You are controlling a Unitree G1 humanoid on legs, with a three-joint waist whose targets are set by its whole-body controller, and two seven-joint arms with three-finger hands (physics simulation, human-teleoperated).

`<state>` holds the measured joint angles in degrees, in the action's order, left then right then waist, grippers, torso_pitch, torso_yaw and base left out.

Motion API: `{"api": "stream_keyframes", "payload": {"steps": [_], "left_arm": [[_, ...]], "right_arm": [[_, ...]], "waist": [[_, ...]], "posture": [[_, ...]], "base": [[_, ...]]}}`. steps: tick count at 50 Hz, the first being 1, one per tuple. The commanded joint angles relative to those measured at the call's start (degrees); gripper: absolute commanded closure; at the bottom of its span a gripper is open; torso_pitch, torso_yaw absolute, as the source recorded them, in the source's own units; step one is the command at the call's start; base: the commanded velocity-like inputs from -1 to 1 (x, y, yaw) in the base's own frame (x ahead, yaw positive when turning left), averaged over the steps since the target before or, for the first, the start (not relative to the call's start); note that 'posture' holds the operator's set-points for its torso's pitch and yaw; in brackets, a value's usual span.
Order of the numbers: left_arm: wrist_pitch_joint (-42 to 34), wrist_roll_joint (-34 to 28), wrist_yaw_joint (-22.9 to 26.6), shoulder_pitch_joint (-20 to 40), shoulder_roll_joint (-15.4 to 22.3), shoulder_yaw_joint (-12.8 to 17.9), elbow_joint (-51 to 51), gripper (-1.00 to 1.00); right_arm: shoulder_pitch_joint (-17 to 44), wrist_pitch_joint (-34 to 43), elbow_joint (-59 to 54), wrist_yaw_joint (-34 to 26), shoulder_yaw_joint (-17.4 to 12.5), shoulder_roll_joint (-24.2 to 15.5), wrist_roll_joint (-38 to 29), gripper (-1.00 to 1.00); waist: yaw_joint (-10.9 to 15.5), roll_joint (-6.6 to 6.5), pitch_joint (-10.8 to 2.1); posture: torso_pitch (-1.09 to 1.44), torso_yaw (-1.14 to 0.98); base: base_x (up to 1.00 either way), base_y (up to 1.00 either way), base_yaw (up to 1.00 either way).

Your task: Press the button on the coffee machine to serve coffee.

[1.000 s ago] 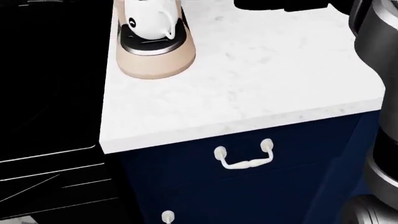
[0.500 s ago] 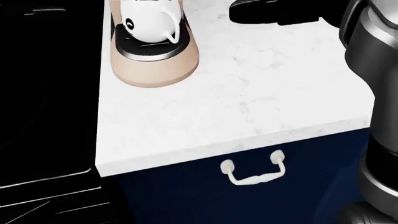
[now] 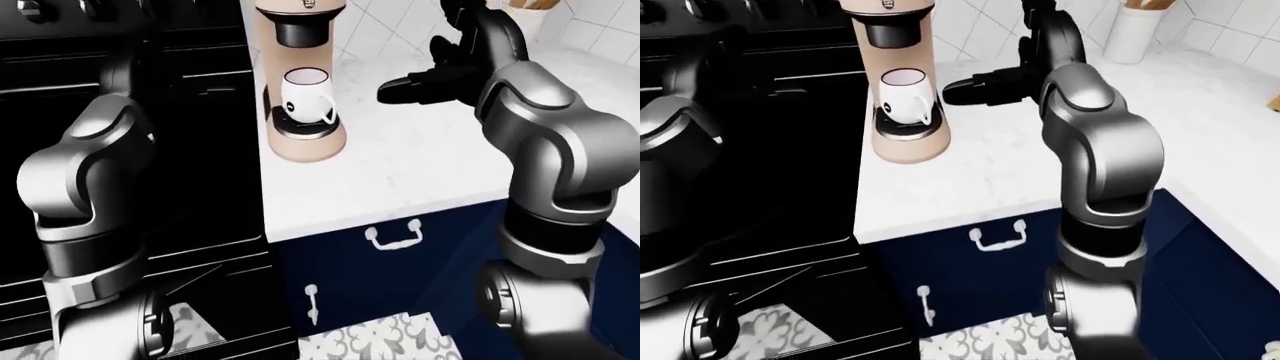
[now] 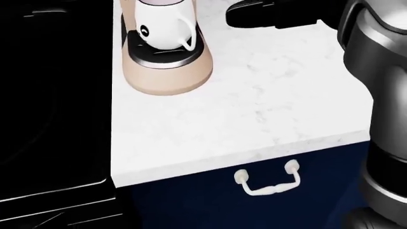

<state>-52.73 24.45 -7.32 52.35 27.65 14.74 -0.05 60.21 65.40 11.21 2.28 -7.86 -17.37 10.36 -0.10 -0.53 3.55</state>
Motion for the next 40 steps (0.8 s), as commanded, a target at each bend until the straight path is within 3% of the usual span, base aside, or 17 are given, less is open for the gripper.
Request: {"api": "stream_keyframes", "payload": {"steps": [1, 2, 7, 9, 10, 11, 12, 14, 18, 22, 23, 28, 31, 32, 35, 39, 40], "left_arm": [[1.6, 0.2, -0.1, 2.1, 0.7, 0.6, -2.4, -1.00], [1.5, 0.2, -0.2, 2.3, 0.6, 0.5, -2.4, -1.00], [1.4, 0.3, -0.2, 2.1, 0.6, 0.6, -2.6, -1.00], [1.9, 0.1, 0.1, 1.9, 0.7, 0.6, -2.2, -1.00], [1.6, 0.2, 0.0, 2.0, 0.7, 0.7, -2.4, -1.00], [1.9, 0.2, 0.0, 1.8, 0.7, 0.6, -2.3, -1.00], [1.7, 0.2, -0.1, 1.9, 0.6, 0.6, -2.4, -1.00], [1.9, 0.2, 0.0, 1.7, 0.5, 0.6, -2.4, -1.00], [2.1, 0.1, 0.0, 1.2, 0.3, 0.6, -2.5, -1.00], [2.9, -0.2, 0.3, 1.1, 0.3, 0.5, -1.8, -1.00], [2.4, -0.1, 0.1, 1.2, 0.2, 0.6, -2.2, -1.00], [3.2, -0.4, 0.2, 0.9, 0.1, 0.5, -1.6, -1.00], [3.8, -0.8, 0.4, 1.1, -0.2, 0.1, -0.9, -1.00], [4.0, -0.9, 0.4, 1.0, -0.4, 0.0, -0.8, -1.00], [4.0, -1.0, 0.5, 1.4, -0.6, -0.2, -0.4, -1.00], [3.9, -1.1, 0.6, 1.1, -0.7, -0.1, -0.7, -1.00], [4.2, -1.2, 0.7, 0.9, -0.7, -0.1, -0.6, -1.00]], "right_arm": [[1.9, -1.8, 1.8, 0.0, -0.3, -0.7, -0.6, -1.00], [1.9, -1.8, 1.7, 0.0, -0.4, -0.7, -0.7, -1.00], [1.9, -2.4, 1.5, -0.4, -0.5, -0.4, -1.0, -1.00], [1.6, -2.6, 1.8, -0.3, -0.5, -0.3, -1.2, -1.00], [1.3, -2.6, 1.9, -0.4, -0.5, -0.3, -1.2, -1.00], [1.2, -2.7, 1.9, -0.3, -0.5, -0.3, -1.3, -1.00], [1.1, -3.1, 1.5, -0.2, -0.7, -0.2, -1.4, -1.00], [1.1, -3.1, 1.7, 0.0, -0.5, -0.1, -1.4, -1.00], [0.5, -3.1, 1.3, 0.1, -0.3, -0.2, -2.2, -1.00], [0.9, -3.0, 1.1, 0.1, -0.2, -0.2, -2.7, -1.00], [0.9, -3.1, 1.1, -0.1, 0.2, -0.3, -3.0, -1.00], [0.5, -3.3, 1.0, -0.5, -0.4, -0.3, -3.5, -1.00], [0.7, -3.7, 0.7, -0.8, -0.3, -0.4, -3.6, -1.00], [0.8, -3.9, 0.6, -0.9, -0.2, -0.4, -3.7, -1.00], [1.2, -3.8, 0.4, -1.2, -0.2, -0.5, -3.9, -1.00], [1.4, -3.3, 0.8, -1.2, -0.1, -0.2, -4.0, -1.00], [1.3, -3.6, 0.6, -1.3, -0.1, -0.3, -4.1, -1.00]], "waist": [[-0.1, -0.32, -1.86], [0.6, -0.66, -2.85], [-0.1, -0.31, -2.36], [0.8, 0.66, -1.44], [1.7, 1.85, -2.31], [2.0, 3.23, -1.30], [1.5, 1.39, -1.96], [0.3, 2.44, -1.28], [0.4, 0.71, -0.42], [-0.6, -2.90, -1.00], [-0.4, -1.64, -0.86], [-0.1, 0.04, -1.57], [0.3, -0.07, -1.67], [0.3, -0.24, -3.23], [0.2, 0.04, -1.92], [0.2, 2.97, -2.90], [0.4, 2.48, -2.75]], "posture": [[0.00, 0.00], [0.00, 0.00], [0.00, 0.00], [0.00, 0.00], [0.00, 0.00], [0.00, 0.00], [0.00, 0.00], [0.00, 0.00], [0.00, 0.00], [0.00, 0.00], [0.00, 0.00], [0.00, 0.00], [0.00, 0.00], [0.00, 0.00], [0.00, 0.00], [0.00, 0.00], [0.00, 0.00]], "base": [[0.00, 0.00, 0.00], [0.00, 0.00, 0.35], [0.00, 0.00, 0.79], [0.00, 0.00, 0.00], [0.00, 0.00, 0.52], [-0.09, 0.00, 1.00], [-0.08, 0.00, 1.00], [-0.04, 0.00, 0.30], [0.00, 0.00, 0.00], [0.00, 0.00, 0.00], [0.00, 0.00, 0.00], [0.00, 0.00, 0.00], [0.00, 0.00, 0.00], [0.07, 0.00, 0.00], [0.17, 0.00, 0.00], [0.19, -0.01, 0.00], [0.20, -0.01, 0.00]]}}
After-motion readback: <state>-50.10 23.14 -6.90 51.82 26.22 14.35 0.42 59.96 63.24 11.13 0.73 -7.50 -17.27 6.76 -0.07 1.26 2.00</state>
